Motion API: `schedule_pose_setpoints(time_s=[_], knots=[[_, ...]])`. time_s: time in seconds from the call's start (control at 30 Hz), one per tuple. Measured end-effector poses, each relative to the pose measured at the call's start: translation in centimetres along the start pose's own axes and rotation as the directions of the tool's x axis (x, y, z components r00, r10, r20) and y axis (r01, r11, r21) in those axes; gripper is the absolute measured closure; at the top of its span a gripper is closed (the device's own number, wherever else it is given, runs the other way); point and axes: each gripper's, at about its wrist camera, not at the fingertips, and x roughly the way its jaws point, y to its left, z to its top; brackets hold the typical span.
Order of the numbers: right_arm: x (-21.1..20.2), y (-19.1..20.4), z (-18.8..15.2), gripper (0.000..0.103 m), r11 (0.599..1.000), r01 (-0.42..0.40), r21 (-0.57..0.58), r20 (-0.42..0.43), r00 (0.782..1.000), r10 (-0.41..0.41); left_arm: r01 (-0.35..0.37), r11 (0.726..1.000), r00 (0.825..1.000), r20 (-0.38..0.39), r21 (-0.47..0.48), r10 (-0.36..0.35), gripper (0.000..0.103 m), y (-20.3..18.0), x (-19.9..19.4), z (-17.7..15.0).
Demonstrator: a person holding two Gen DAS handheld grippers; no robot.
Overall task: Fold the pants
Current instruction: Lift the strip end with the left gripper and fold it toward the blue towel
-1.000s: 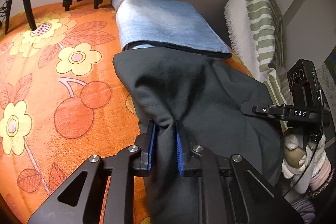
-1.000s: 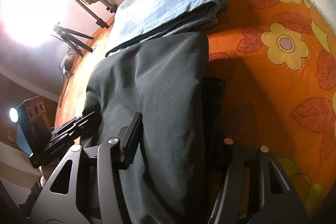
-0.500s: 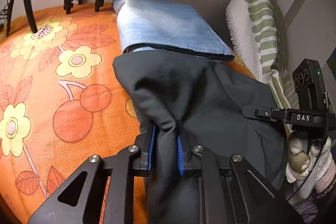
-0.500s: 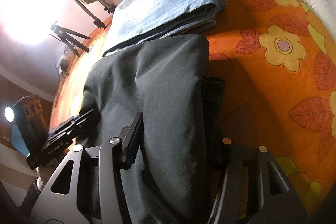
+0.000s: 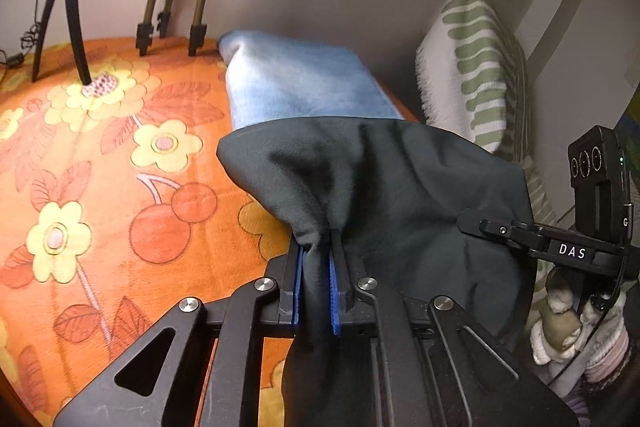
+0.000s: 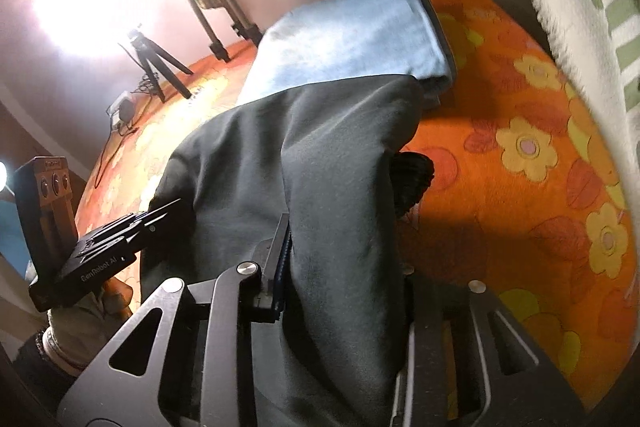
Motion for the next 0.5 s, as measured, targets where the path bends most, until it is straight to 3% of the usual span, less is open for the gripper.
schedule_pose_setpoints(time_s=[0.5], knots=[[-5.4, 4.4, 3.9, 0.072, 0.996, 0.025, -0.089, 0.185, 0.983, -0.008, 0.016, 0.999, 0.991, 0.13, 0.037, -0.021, 0.094, -1.5, -3.9, 5.0]])
